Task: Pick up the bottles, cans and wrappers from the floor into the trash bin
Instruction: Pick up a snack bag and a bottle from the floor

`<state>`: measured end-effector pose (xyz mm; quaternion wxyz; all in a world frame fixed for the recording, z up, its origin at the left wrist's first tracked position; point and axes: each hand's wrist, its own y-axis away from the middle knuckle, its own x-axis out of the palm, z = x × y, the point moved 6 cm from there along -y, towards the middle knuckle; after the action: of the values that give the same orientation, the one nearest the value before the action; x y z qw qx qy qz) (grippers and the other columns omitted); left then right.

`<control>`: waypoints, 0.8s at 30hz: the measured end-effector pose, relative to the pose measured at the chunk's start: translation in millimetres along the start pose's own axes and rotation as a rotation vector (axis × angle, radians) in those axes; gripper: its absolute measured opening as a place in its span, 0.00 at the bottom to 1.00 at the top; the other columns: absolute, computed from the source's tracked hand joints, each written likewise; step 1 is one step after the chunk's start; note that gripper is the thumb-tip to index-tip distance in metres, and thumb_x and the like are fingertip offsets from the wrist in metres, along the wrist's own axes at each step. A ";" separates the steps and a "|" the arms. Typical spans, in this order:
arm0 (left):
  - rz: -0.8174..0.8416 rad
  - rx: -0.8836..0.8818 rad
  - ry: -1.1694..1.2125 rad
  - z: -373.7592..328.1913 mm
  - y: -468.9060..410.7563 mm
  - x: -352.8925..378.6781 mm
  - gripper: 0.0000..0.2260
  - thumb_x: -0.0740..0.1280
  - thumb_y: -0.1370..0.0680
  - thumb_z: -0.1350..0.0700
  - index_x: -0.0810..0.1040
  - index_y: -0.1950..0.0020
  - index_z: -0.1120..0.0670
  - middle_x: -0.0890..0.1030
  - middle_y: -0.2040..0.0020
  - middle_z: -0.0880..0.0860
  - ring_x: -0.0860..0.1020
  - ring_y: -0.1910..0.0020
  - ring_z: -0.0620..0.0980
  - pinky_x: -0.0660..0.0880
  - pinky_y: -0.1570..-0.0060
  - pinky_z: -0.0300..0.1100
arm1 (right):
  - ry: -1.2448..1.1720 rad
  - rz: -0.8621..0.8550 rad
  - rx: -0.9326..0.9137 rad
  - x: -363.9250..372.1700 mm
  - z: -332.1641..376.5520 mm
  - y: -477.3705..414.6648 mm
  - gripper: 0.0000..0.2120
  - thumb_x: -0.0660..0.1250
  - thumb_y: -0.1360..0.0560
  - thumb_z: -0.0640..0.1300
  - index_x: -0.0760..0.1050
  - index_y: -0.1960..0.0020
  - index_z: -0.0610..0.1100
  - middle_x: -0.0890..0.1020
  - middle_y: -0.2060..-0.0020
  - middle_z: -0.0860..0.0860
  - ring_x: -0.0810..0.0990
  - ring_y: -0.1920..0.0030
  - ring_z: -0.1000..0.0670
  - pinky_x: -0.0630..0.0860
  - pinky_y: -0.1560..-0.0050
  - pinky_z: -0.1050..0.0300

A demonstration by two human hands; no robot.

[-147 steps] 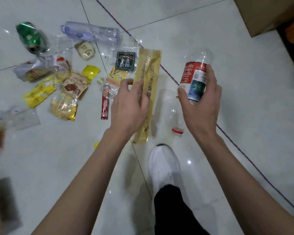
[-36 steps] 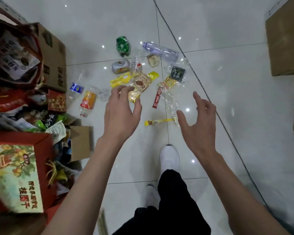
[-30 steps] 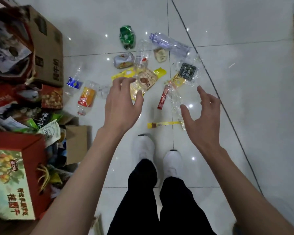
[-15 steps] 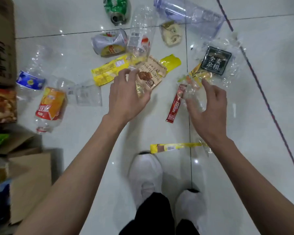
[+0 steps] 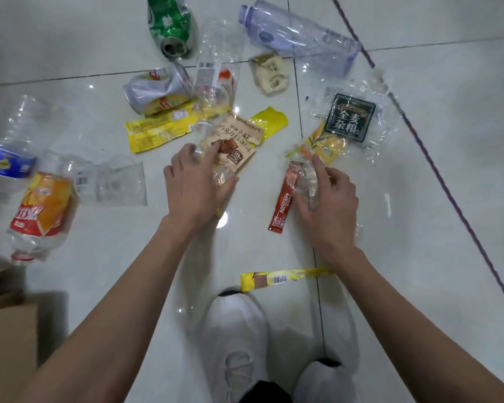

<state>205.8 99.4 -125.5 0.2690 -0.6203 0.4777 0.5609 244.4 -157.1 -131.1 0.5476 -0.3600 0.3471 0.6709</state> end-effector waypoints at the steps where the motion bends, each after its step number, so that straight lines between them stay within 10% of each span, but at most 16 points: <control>1: -0.018 -0.009 0.014 -0.7 2.0 -2.6 0.30 0.68 0.25 0.37 0.69 0.25 0.45 0.69 0.30 0.59 0.69 0.34 0.63 0.65 0.37 0.57 | -0.004 -0.020 -0.004 -1.3 0.8 0.1 0.32 0.70 0.22 0.53 0.63 0.20 0.56 0.75 0.36 0.42 0.74 0.39 0.40 0.72 0.38 0.42; 12: -0.086 -0.009 0.148 -21.5 59.2 -80.0 0.29 0.69 0.25 0.38 0.69 0.25 0.44 0.70 0.30 0.58 0.71 0.34 0.61 0.67 0.36 0.56 | -0.205 -0.061 0.037 -73.4 29.3 24.3 0.30 0.71 0.21 0.50 0.67 0.21 0.51 0.71 0.38 0.43 0.74 0.42 0.50 0.77 0.38 0.45; 24: -0.138 0.003 0.228 -122.5 200.2 -371.0 0.29 0.67 0.25 0.37 0.70 0.26 0.44 0.70 0.31 0.58 0.72 0.36 0.60 0.69 0.35 0.54 | -0.379 -0.122 0.126 -367.5 161.4 115.6 0.30 0.70 0.20 0.51 0.64 0.20 0.55 0.68 0.38 0.49 0.77 0.39 0.48 0.68 0.41 0.66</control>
<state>112.3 20.9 296.2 0.2518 -0.7110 0.4622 0.4663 165.8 -214.9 275.1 0.6641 -0.2128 0.2570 0.6691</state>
